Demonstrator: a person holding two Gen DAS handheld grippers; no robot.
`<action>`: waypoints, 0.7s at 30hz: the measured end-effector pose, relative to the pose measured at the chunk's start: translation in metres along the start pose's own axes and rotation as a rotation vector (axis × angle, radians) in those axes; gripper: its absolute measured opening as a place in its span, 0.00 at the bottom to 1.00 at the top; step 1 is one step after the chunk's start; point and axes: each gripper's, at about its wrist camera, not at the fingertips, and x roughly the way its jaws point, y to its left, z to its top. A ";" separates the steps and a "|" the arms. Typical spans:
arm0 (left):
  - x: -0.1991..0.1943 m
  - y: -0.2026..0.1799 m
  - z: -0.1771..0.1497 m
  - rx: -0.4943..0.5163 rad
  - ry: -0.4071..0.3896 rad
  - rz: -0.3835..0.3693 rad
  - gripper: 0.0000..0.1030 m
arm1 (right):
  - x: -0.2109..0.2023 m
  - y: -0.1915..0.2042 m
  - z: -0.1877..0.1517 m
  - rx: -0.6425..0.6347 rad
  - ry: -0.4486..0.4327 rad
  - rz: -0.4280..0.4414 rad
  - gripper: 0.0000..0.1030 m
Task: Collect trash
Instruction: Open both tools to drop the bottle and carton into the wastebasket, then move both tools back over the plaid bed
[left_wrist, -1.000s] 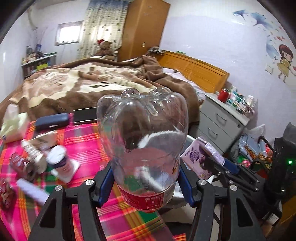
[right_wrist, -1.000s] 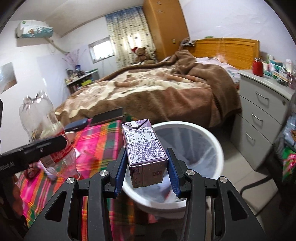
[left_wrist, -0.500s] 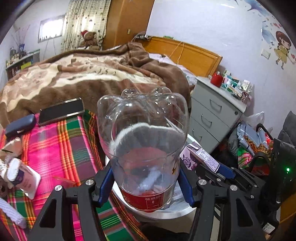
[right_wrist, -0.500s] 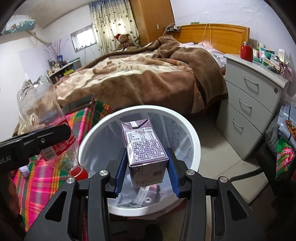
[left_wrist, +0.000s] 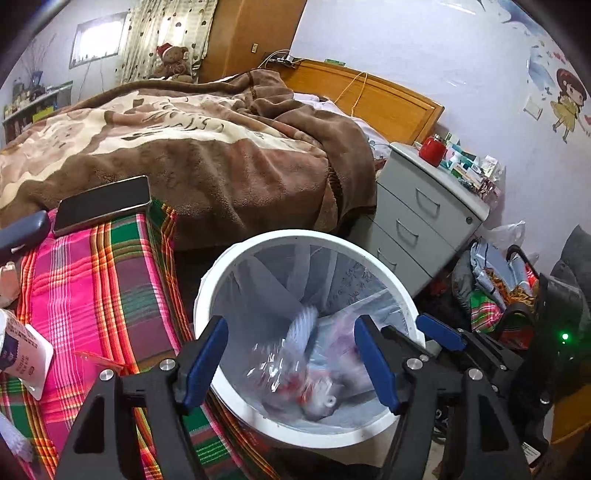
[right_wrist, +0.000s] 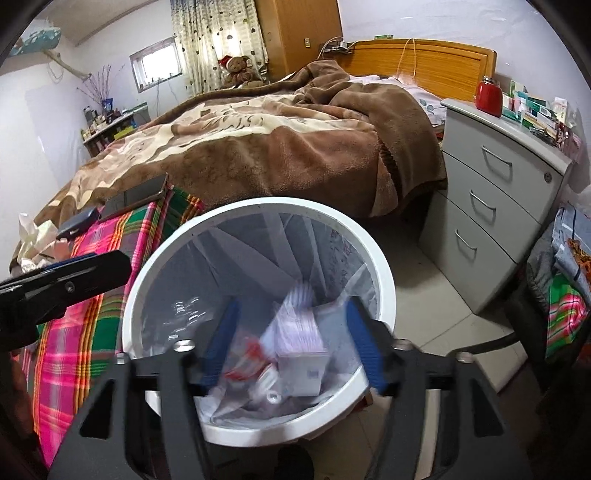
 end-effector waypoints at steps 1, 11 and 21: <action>-0.003 0.001 -0.001 -0.004 -0.010 0.008 0.69 | 0.001 0.000 0.002 0.003 -0.001 0.004 0.62; -0.047 0.024 -0.013 -0.033 -0.067 0.071 0.73 | -0.015 0.015 0.003 0.018 -0.045 0.031 0.62; -0.094 0.059 -0.041 -0.088 -0.104 0.125 0.73 | -0.029 0.049 0.001 -0.009 -0.085 0.081 0.62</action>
